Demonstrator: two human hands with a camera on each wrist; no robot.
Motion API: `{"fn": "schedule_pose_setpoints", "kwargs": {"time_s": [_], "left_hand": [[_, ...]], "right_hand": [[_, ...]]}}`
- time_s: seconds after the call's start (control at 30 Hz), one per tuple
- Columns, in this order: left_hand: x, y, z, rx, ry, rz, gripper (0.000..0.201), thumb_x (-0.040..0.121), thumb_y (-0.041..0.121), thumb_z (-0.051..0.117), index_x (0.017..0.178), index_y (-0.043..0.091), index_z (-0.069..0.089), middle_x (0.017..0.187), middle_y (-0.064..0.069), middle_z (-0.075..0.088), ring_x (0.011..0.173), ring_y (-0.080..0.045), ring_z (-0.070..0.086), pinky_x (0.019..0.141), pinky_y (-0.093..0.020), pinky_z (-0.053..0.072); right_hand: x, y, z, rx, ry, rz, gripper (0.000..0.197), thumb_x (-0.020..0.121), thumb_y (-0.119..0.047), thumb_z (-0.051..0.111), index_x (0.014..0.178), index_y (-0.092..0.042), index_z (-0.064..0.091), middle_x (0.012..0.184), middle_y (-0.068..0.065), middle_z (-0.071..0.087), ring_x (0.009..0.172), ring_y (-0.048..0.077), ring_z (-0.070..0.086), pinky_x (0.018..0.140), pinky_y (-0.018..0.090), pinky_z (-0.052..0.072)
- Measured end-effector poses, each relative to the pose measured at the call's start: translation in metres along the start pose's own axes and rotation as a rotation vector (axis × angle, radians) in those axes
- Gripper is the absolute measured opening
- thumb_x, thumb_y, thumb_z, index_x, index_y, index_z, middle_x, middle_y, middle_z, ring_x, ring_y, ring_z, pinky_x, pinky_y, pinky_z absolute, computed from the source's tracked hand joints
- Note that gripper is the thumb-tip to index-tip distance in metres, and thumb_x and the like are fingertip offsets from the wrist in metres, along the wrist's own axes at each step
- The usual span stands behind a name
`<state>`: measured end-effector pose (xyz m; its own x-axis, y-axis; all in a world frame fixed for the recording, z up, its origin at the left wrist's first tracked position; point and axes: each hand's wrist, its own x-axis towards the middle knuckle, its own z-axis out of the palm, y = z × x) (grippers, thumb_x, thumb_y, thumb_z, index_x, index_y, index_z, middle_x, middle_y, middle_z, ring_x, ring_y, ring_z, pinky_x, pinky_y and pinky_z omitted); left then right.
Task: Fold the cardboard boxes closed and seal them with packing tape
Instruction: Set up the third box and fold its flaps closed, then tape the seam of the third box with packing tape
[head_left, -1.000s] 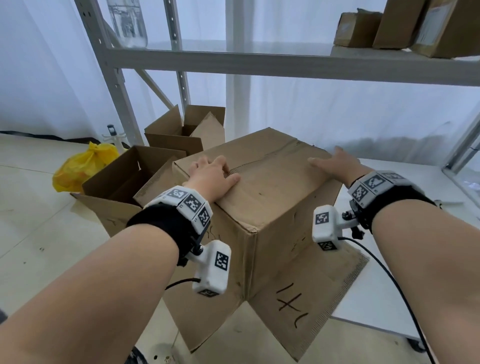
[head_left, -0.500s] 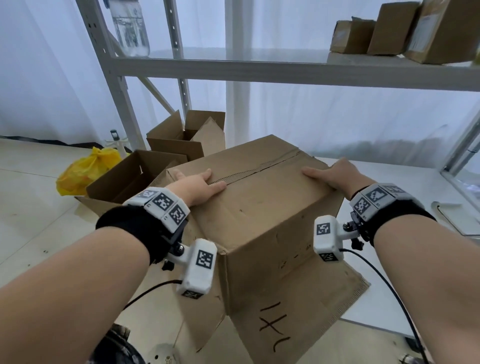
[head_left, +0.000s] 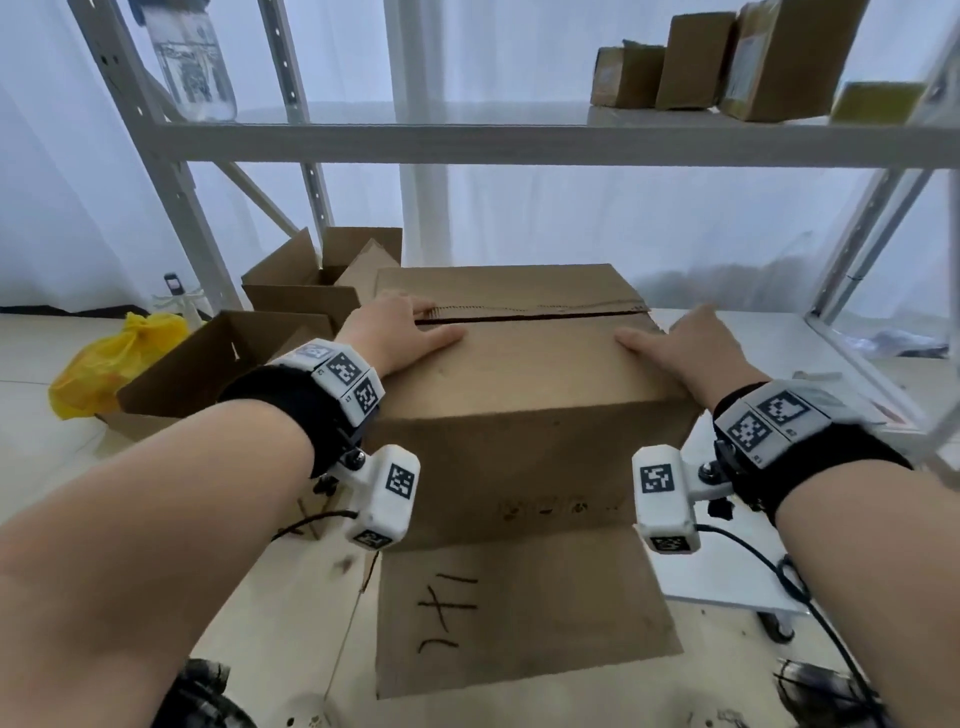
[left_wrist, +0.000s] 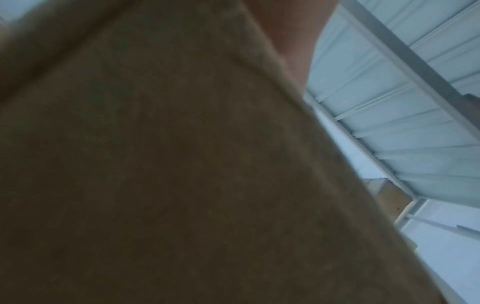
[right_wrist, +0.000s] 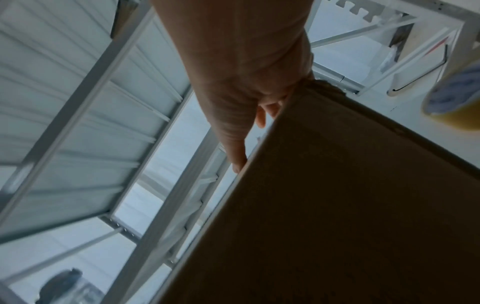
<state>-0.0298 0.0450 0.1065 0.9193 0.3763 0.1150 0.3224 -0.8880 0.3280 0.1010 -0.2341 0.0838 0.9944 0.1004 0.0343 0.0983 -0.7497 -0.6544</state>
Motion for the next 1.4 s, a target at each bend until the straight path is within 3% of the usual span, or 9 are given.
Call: {"fn": "schedule_pose_setpoints", "kwargs": {"time_s": [0.1,0.27,0.47,0.63,0.87,0.93,1.07,1.2,1.4], "left_hand": [[0.016,0.003,0.007,0.058,-0.026,0.034,0.072,0.084,0.066,0.049,0.141,0.023,0.043,0.148,-0.005,0.039,0.134,-0.022,0.038,0.107,-0.037,0.033],[0.037,-0.004,0.019,0.097,-0.059,-0.005,0.072,0.084,0.069,0.044,0.144,0.029,0.040,0.152,-0.005,0.030,0.135,-0.025,0.037,0.108,-0.038,0.031],[0.048,-0.016,0.032,0.014,0.016,0.012,0.063,0.080,0.067,0.055,0.122,0.021,0.064,0.127,-0.002,0.061,0.118,-0.021,0.054,0.097,-0.032,0.041],[0.051,-0.008,0.035,0.076,0.002,-0.002,0.057,0.084,0.066,0.048,0.113,0.019,0.058,0.121,-0.010,0.059,0.111,-0.029,0.054,0.092,-0.039,0.042],[0.030,0.059,0.055,0.146,-0.112,0.139,0.071,0.091,0.063,0.036,0.144,0.016,0.034,0.152,-0.006,0.033,0.145,-0.024,0.015,0.116,-0.056,0.000],[0.021,0.083,0.064,0.109,-0.130,0.226,0.069,0.092,0.061,0.035,0.144,0.016,0.034,0.151,-0.007,0.035,0.144,-0.023,0.019,0.117,-0.051,0.003],[0.012,0.128,0.075,0.064,-0.121,0.385,0.057,0.094,0.053,0.041,0.139,0.016,0.042,0.144,-0.008,0.042,0.136,-0.025,0.033,0.115,-0.043,0.018],[0.011,0.178,0.085,-0.060,-0.007,0.491,0.045,0.096,0.042,0.046,0.130,0.015,0.051,0.128,-0.007,0.056,0.121,-0.023,0.048,0.104,-0.037,0.034],[-0.001,0.245,0.137,0.273,-0.005,0.712,0.041,0.097,0.041,0.040,0.123,0.015,0.056,0.121,-0.008,0.060,0.109,-0.029,0.055,0.089,-0.036,0.039]], "right_hand": [[-0.015,0.002,0.008,-0.109,-0.020,-0.027,0.090,0.084,-0.061,0.055,0.146,-0.009,0.015,0.119,0.010,0.058,0.112,0.032,0.056,0.085,0.038,0.043],[-0.013,-0.008,0.015,-0.317,-0.136,-0.161,0.081,0.092,-0.064,0.033,0.151,-0.035,-0.014,0.110,0.008,0.064,0.104,0.030,0.060,0.083,0.037,0.046],[0.003,-0.009,0.026,-0.392,-0.158,-0.135,0.075,0.092,-0.068,0.028,0.153,-0.037,0.000,0.135,0.010,0.054,0.119,0.033,0.053,0.088,0.038,0.042],[0.011,-0.007,0.024,-0.398,-0.146,-0.142,0.072,0.090,-0.071,0.031,0.150,-0.031,0.025,0.148,0.003,0.042,0.133,0.029,0.042,0.102,0.042,0.038],[0.004,-0.005,0.030,-0.351,-0.074,-0.130,0.059,0.097,-0.058,0.030,0.149,-0.031,0.029,0.148,0.003,0.043,0.133,0.028,0.042,0.101,0.039,0.037],[0.004,-0.002,0.026,-0.196,-0.152,-0.155,0.055,0.099,-0.049,0.033,0.151,-0.030,0.026,0.150,0.002,0.040,0.132,0.027,0.043,0.102,0.037,0.038],[-0.004,0.028,0.005,0.358,-0.378,0.014,0.066,0.096,-0.053,0.044,0.151,-0.024,0.020,0.107,0.009,0.062,0.079,0.021,0.066,0.059,0.033,0.057],[0.001,0.083,-0.003,0.202,-0.259,0.065,0.049,0.097,-0.040,0.049,0.136,-0.010,0.047,0.093,0.011,0.064,0.082,0.022,0.063,0.065,0.033,0.057],[0.009,0.163,-0.022,-0.156,-0.209,0.133,0.033,0.096,-0.025,0.051,0.119,-0.003,0.061,0.122,0.015,0.062,0.111,0.027,0.056,0.095,0.032,0.041]]}}
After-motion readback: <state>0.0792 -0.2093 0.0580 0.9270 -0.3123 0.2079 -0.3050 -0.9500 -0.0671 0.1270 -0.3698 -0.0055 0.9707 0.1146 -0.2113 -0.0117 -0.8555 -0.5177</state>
